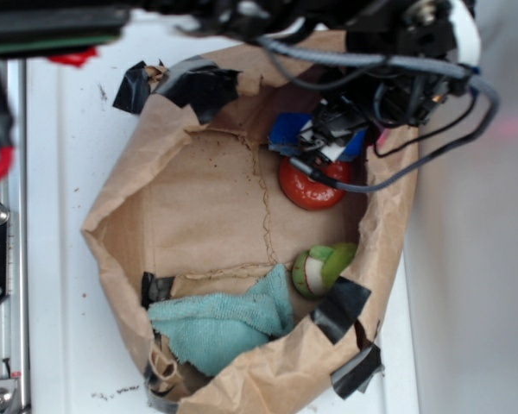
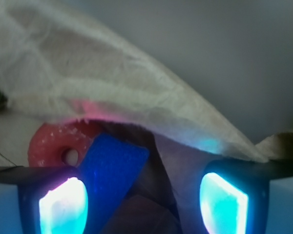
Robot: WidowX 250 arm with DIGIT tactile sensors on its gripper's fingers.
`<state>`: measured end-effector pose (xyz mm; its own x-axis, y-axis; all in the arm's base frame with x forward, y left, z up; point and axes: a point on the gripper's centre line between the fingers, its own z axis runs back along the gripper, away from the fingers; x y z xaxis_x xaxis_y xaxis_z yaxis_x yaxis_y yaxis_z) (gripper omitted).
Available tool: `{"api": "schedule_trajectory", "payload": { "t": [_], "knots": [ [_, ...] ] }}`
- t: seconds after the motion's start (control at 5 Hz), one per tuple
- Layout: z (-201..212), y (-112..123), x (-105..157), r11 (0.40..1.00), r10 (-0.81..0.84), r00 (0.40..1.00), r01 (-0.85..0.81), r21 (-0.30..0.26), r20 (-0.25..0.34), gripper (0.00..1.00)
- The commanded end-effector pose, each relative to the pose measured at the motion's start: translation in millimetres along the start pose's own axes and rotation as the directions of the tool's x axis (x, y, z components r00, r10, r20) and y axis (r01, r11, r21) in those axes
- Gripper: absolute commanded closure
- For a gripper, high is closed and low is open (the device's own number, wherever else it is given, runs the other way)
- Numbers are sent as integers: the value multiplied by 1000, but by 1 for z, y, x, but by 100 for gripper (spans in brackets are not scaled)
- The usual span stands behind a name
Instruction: Grab the blue sponge.
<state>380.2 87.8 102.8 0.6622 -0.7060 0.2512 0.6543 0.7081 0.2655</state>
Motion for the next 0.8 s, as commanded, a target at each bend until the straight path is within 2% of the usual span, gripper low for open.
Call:
{"api": "schedule_trajectory", "payload": {
  "t": [0.0, 0.2, 0.6],
  "knots": [
    [37, -9, 16, 997, -76, 996, 77, -7, 40, 0],
    [54, -35, 7, 990, -127, 990, 129, -51, 54, 0],
    [65, -54, -7, 986, -152, 987, 156, -67, 50, 0]
  ]
}}
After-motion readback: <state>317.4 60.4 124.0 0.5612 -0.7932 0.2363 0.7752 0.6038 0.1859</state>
